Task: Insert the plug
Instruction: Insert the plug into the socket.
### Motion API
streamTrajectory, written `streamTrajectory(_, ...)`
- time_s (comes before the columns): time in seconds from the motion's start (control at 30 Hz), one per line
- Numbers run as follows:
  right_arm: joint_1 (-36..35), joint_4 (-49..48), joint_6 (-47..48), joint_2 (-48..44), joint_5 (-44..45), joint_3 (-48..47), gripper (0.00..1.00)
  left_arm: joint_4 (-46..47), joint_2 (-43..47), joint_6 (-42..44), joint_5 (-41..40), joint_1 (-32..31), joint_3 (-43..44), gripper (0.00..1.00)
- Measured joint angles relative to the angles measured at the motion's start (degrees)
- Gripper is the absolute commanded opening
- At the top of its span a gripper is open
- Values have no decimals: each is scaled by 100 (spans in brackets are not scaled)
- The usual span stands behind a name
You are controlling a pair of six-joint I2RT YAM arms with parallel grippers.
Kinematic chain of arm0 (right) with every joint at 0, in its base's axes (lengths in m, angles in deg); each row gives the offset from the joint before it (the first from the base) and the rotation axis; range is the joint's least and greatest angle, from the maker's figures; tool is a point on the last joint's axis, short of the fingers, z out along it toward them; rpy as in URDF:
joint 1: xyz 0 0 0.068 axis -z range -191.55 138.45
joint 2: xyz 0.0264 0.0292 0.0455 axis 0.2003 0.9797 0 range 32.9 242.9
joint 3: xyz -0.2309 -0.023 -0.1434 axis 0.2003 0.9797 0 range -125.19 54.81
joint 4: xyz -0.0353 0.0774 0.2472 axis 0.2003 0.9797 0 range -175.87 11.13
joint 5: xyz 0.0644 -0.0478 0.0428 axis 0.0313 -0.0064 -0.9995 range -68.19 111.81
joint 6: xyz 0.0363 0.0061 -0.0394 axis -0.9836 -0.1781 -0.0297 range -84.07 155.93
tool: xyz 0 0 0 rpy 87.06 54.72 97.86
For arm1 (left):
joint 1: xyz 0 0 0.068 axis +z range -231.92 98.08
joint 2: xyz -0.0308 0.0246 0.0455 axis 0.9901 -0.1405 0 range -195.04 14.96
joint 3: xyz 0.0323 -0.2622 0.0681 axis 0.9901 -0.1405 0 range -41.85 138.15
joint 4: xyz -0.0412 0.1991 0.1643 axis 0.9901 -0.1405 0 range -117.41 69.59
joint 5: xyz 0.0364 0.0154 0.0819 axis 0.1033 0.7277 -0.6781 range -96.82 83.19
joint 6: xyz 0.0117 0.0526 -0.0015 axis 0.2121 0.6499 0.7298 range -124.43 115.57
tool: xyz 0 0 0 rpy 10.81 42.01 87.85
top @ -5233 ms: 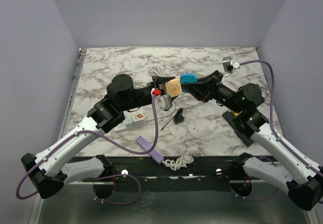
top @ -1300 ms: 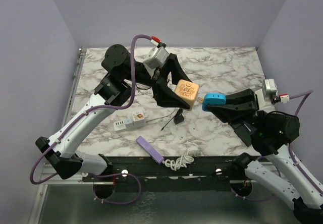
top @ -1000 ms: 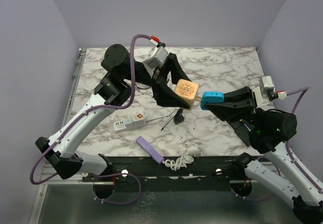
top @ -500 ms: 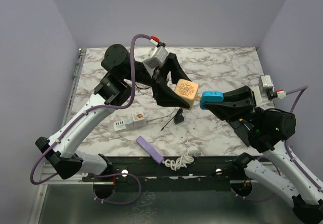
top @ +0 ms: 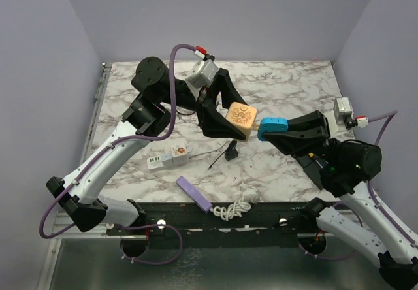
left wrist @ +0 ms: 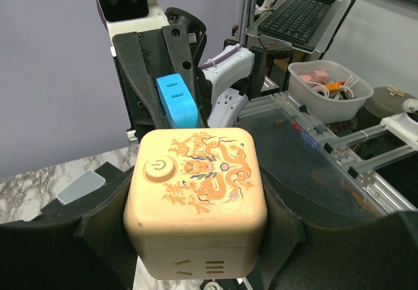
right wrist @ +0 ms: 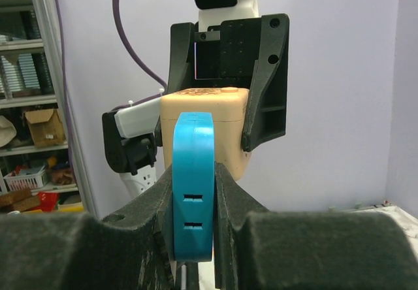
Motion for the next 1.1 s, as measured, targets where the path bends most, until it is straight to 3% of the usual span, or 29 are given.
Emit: streamTrajectory(1.1,0,66,221,186,-4,-168,1,129,-2,-31,0,50,0,0)
